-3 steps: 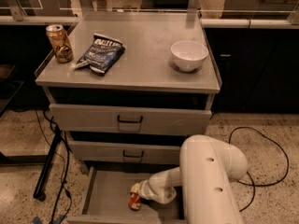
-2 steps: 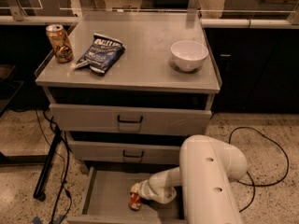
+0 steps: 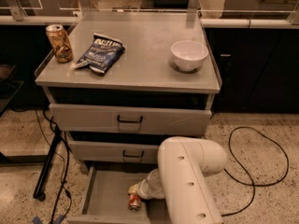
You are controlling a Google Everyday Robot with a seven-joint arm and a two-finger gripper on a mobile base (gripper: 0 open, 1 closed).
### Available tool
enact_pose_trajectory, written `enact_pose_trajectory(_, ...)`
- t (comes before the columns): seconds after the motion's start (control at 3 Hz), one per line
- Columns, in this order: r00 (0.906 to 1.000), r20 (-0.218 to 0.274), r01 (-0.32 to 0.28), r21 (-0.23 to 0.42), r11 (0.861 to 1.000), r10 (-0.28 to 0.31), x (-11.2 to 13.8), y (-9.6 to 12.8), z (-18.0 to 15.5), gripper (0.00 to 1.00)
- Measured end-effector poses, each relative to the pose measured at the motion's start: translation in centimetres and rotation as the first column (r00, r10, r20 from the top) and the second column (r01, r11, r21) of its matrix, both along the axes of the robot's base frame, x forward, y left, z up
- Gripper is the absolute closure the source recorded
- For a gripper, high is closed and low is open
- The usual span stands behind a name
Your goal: Place coke can into bottom drawer
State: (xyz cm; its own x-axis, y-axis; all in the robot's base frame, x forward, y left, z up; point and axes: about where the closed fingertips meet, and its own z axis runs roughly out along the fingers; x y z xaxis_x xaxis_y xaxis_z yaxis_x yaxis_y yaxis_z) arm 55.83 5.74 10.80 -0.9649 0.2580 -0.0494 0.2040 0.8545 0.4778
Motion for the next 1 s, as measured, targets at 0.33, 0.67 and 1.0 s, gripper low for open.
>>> enact_pose_trajectory(0.33, 1.0, 0.0, 0.0, 0.0, 1.0, 0.0, -0.01, 0.01, 0.0, 0.8)
enact_pose_trajectory(0.67, 1.0, 0.0, 0.0, 0.0, 1.0, 0.0, -0.01, 0.01, 0.0, 0.58)
enact_pose_trajectory(1.0, 1.0, 0.0, 0.0, 0.0, 1.0, 0.0, -0.01, 0.01, -0.01, 0.36)
